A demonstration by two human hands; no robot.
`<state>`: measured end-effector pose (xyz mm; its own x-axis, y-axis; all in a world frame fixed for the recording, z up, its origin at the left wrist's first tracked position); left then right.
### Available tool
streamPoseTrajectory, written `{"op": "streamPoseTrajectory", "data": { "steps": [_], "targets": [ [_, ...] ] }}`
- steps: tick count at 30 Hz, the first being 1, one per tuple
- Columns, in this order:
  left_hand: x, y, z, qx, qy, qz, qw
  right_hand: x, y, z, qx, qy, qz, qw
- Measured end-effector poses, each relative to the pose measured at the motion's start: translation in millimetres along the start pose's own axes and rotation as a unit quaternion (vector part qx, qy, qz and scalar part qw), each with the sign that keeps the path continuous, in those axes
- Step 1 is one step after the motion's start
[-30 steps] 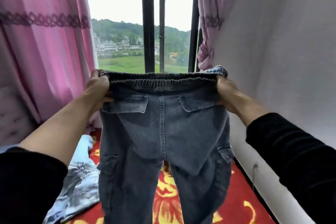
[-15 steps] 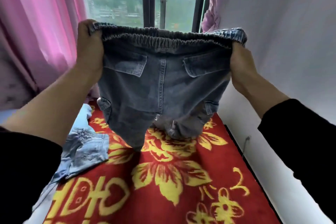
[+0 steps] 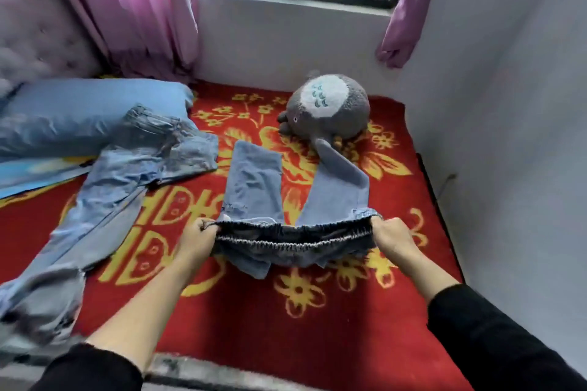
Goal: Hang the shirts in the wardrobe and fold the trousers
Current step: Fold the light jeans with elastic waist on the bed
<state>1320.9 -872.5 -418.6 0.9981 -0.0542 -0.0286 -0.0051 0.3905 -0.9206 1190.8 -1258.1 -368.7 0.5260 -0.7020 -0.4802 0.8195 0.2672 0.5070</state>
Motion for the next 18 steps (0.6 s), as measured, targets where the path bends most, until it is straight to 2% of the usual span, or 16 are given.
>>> {"op": "streamPoseTrajectory", "data": {
  "steps": [1,3,6,9,12,15,18],
  "targets": [
    [-22.7,19.8,-3.4,0.060,0.048,0.011,0.997,-4.5,-19.1,-15.6,-0.094,0.011,0.009,0.996],
    [-64.4,55.8,-10.8,0.167,0.153,0.027,0.974,-17.6,-59.4,-40.8,-0.266,0.018,0.019,0.964],
    [-116.2,92.3,-17.6,0.269,0.259,0.039,0.927,-35.0,-112.5,-76.8,-0.419,0.041,0.034,0.906],
    [-142.9,118.3,-15.1,0.290,0.284,0.046,0.912,-49.4,-144.0,-122.7,-0.435,0.123,0.098,0.886],
    [-161.0,153.7,-6.9,0.364,0.339,0.066,0.865,-67.3,-169.1,-165.2,-0.419,0.239,0.116,0.868],
    [-177.7,203.0,3.5,0.404,0.368,0.115,0.829,-73.8,-192.7,-201.9,-0.426,0.276,0.098,0.856],
    [-190.9,241.7,-1.6,0.406,0.374,0.128,0.824,-70.8,-215.4,-241.3,-0.451,0.284,0.089,0.841]
  ]
}}
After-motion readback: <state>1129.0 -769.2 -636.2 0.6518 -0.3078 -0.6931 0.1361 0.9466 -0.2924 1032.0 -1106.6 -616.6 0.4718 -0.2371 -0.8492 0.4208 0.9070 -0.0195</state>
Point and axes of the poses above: each hand's wrist, its own x-axis towards the middle knuckle, its own z-axis out of the back of the hand, y = z × x, the point moved 10 cm from there along x, towards the middle knuckle, and after that the axes turned 15 degrees about -z, right-handed, at the moved point
